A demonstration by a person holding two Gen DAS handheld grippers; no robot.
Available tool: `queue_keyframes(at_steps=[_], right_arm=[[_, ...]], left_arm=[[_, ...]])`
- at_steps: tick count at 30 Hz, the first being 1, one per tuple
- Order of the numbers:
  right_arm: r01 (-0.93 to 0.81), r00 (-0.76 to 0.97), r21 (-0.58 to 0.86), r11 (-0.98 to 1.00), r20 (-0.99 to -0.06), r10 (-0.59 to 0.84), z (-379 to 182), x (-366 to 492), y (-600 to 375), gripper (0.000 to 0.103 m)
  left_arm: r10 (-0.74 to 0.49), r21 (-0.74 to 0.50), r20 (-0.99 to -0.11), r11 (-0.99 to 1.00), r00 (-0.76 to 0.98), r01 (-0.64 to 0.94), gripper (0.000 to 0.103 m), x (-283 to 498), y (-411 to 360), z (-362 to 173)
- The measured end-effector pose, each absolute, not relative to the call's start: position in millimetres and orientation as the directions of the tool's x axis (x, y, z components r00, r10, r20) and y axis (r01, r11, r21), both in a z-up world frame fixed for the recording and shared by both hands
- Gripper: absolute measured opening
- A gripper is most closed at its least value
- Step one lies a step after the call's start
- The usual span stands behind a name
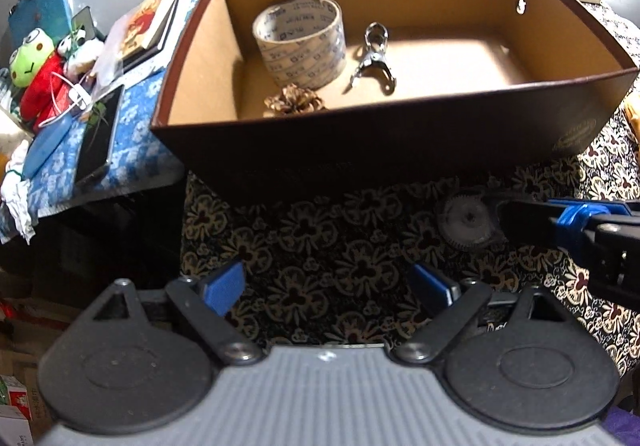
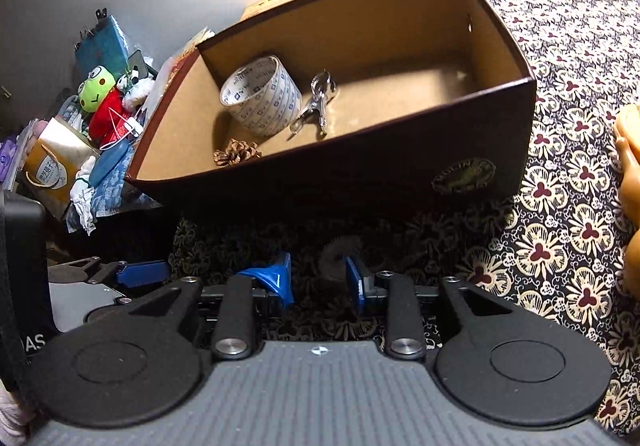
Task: Organize rigid objects
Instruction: 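Withdraw the right gripper from the box toward the correction tape dispenser, then lower the right gripper onto the blue-and-white correction tape dispenser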
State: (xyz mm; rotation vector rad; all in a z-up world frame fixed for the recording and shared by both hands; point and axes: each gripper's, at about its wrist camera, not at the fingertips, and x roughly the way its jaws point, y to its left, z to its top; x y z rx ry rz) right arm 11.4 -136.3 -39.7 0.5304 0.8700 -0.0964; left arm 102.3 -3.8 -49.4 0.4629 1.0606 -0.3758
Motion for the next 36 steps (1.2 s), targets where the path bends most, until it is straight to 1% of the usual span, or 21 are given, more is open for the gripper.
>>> queue_keyframes(at_steps=[9,18,25,33,36], right_arm=[[0.336,0.628,0.408,0.849,-0.769,0.122,-50,4,-147,0.013],[0.348,0.613,0.415,0.841,-0.779,0.131,-62,2,-162,0.013],[0.308,0.63,0.407,0.86,-0.765,0.136,-65,12,-169,0.013],[0.249,0.64,0.387,0.888,-0.754,0.149,-72,38,-174,0.013],[0.244,0.625,0.43,0.869,-0.755,0.198,-81,47,-179,0.013]], left_arm=[[-0.066,0.176,-0.911,0.831,0.407,0.527,0.091,102,-11,-64],[-0.102,0.134,-0.922,0.821,0.374,0.555,0.091,98,-20,-74],[-0.183,0.039,-0.922,0.831,0.34,0.555,0.091,91,-8,-77],[-0.304,-0.076,-0.895,0.825,0.326,0.56,0.091,81,4,-76],[-0.341,-0.107,-0.886,0.811,0.316,0.574,0.091,77,6,-77]])
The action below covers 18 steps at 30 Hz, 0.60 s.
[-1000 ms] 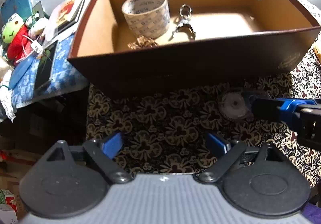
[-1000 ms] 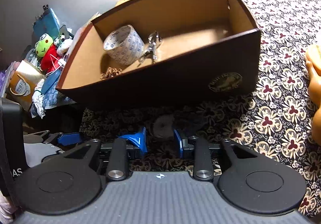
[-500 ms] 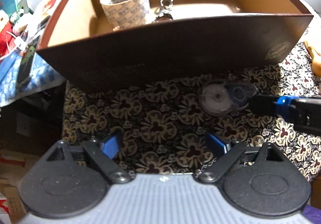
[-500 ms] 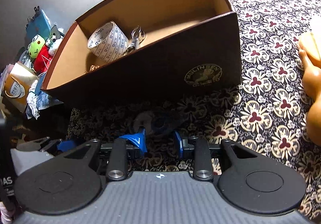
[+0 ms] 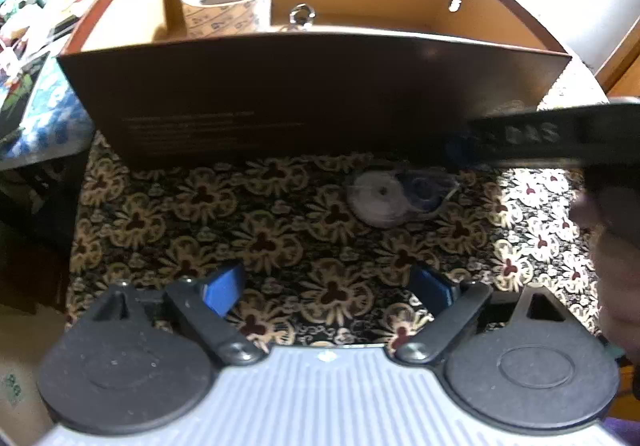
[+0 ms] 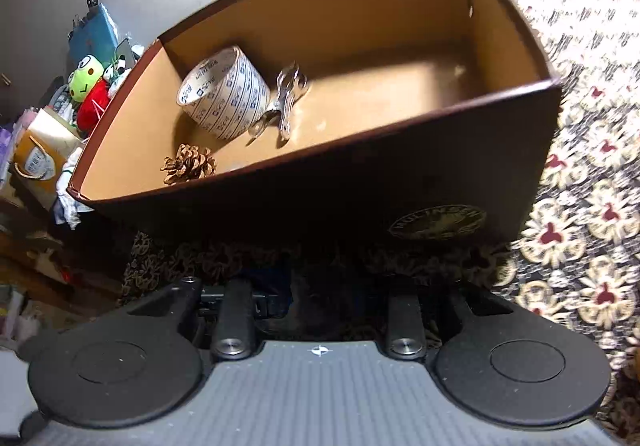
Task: Organize rigid objects
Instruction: 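Lower the right gripper onto the blue-and-white correction tape dispenser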
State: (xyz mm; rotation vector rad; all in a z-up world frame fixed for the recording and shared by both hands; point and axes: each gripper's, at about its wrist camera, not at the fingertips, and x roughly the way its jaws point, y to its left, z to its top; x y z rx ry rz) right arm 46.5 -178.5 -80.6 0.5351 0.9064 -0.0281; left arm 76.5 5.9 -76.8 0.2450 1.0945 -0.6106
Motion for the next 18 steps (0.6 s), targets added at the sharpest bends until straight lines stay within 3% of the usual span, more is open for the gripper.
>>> queue_keyframes(at_steps=[14,18], right_arm=[[0.269,0.52,0.66,0.702,-0.713,0.471,-101,42,-173,0.013],[0.261,0.556,0.681,0.684,-0.686,0.47,-94,37,-178,0.014]], left_arm=[[-0.491,-0.238,-0.838,0.722,0.238,0.65,0.091,69,6,-71],[-0.48,-0.22,-0.845,0.715,0.236,0.664,0.091,73,-1,-77]])
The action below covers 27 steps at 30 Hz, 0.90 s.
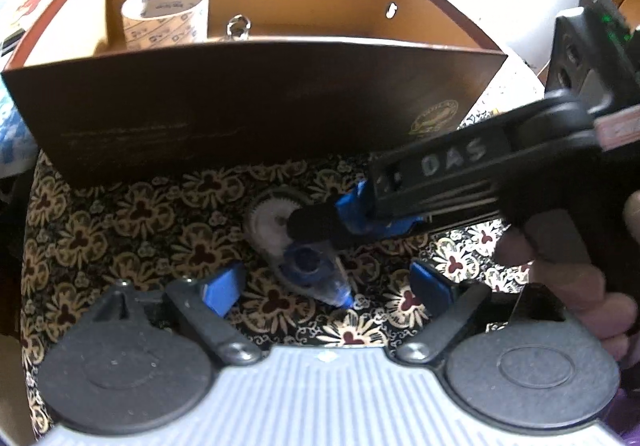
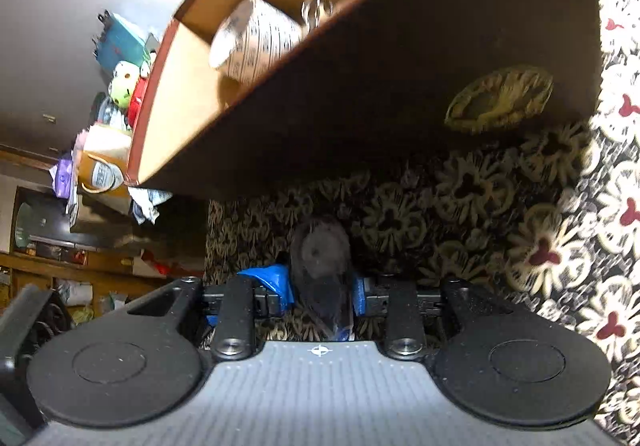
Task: Organize rigid objects
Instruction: 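Lower the right gripper onto the blue-and-white correction tape dispenser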
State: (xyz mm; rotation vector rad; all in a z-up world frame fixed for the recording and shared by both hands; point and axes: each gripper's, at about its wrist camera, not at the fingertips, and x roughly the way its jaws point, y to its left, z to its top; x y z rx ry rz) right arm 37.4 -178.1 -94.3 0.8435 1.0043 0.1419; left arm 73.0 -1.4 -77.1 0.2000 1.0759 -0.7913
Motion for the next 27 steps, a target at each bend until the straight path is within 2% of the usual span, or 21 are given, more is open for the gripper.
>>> queue_keyframes(at_steps=[3,13,14,15,22,25,27], right_arm=[[0.253,0.564,0.638,0.728,-0.708,0.424,-91,37,-180,0.014],[0.225,0.547,0.655,0.721,-0.697,0.463,-102,46,-176,0.012],[0.215,0.543,0.656,0.724,-0.696,0.47,-102,46,-176,0.012],[0.204,0.538,0.656,0.727,-0.695,0.476,-102,47,-176,0.012],[0.179,0.525,0.685,0.707,-0.674,0.52,-105,48,-175,0.012],[0.197,0.532,0.706,0.68,-0.66,0.53,-108,46,-181,0.012],[0.21,0.537,0.72,0.661,-0.65,0.538,-110,44,-185,0.013]], left_arm=[[-0.464,-0.206,-0.855,0.715,0.232,0.668,0.091,75,-6,-83],[-0.443,-0.156,-0.855,0.715,0.27,0.682,0.091,84,-38,-91],[-0.44,-0.148,-0.853,0.718,0.279,0.68,0.081,84,-39,-93],[-0.432,-0.132,-0.852,0.723,0.294,0.679,0.077,84,-39,-95],[-0.425,-0.108,-0.849,0.722,0.315,0.684,0.076,78,-39,-97],[-0.418,-0.092,-0.846,0.726,0.331,0.682,0.071,74,-35,-95],[-0.41,-0.072,-0.845,0.724,0.344,0.687,0.06,72,-34,-94]])
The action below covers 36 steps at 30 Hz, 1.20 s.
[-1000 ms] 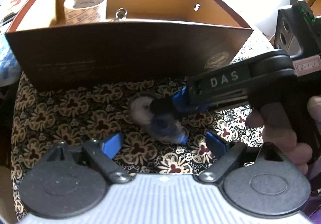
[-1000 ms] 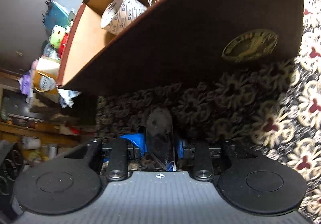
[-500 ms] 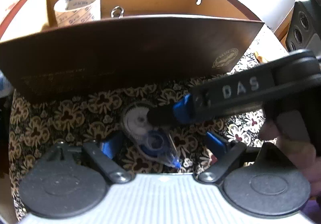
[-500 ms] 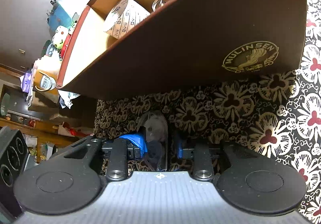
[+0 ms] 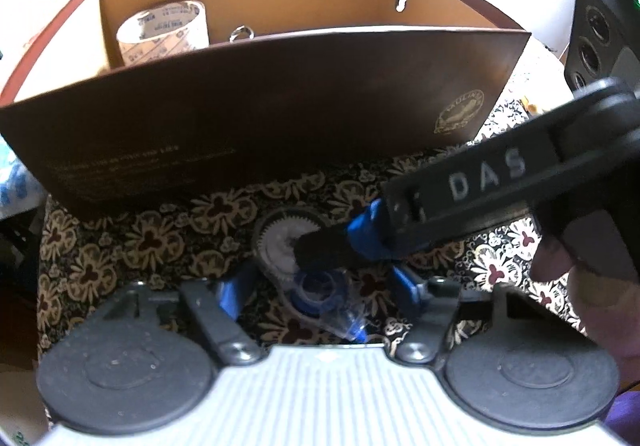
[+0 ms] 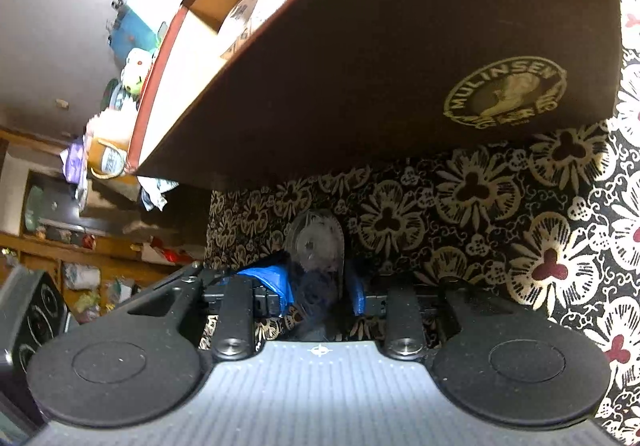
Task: Organize rigid objects
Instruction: 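Lower the right gripper onto the blue-and-white correction tape dispenser, then close the right gripper on the correction tape dispenser and lift it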
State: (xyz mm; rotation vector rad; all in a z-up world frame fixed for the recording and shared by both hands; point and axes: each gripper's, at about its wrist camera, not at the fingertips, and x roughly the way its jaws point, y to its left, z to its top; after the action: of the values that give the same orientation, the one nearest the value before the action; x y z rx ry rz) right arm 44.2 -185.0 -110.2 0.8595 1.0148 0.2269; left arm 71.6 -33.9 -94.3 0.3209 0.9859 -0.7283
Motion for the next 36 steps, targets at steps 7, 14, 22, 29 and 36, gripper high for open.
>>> queue_keyframes(at_steps=[7,14,22,29,36], right_arm=[[0.207,0.541,0.725,0.657,-0.644,0.541,-109,39,-187,0.016],[0.225,0.543,0.736,0.638,-0.638,0.546,-110,38,-181,0.017],[0.257,0.548,0.783,0.567,-0.601,0.582,-117,39,-180,0.018],[0.271,0.548,0.782,0.561,-0.604,0.578,-119,35,-182,0.013],[0.302,0.571,0.791,0.531,-0.597,0.564,-121,30,-193,0.008]], left_arm=[[-0.432,-0.107,-0.839,0.726,0.33,0.679,0.037,71,-22,-91],[-0.499,-0.245,-0.825,0.739,0.266,0.627,0.032,87,-4,-88],[-0.569,-0.36,-0.796,0.719,0.206,0.594,0.032,94,9,-89],[-0.599,-0.408,-0.783,0.699,0.169,0.588,0.032,93,13,-87],[-0.549,-0.332,-0.812,0.712,0.196,0.618,0.045,90,2,-83]])
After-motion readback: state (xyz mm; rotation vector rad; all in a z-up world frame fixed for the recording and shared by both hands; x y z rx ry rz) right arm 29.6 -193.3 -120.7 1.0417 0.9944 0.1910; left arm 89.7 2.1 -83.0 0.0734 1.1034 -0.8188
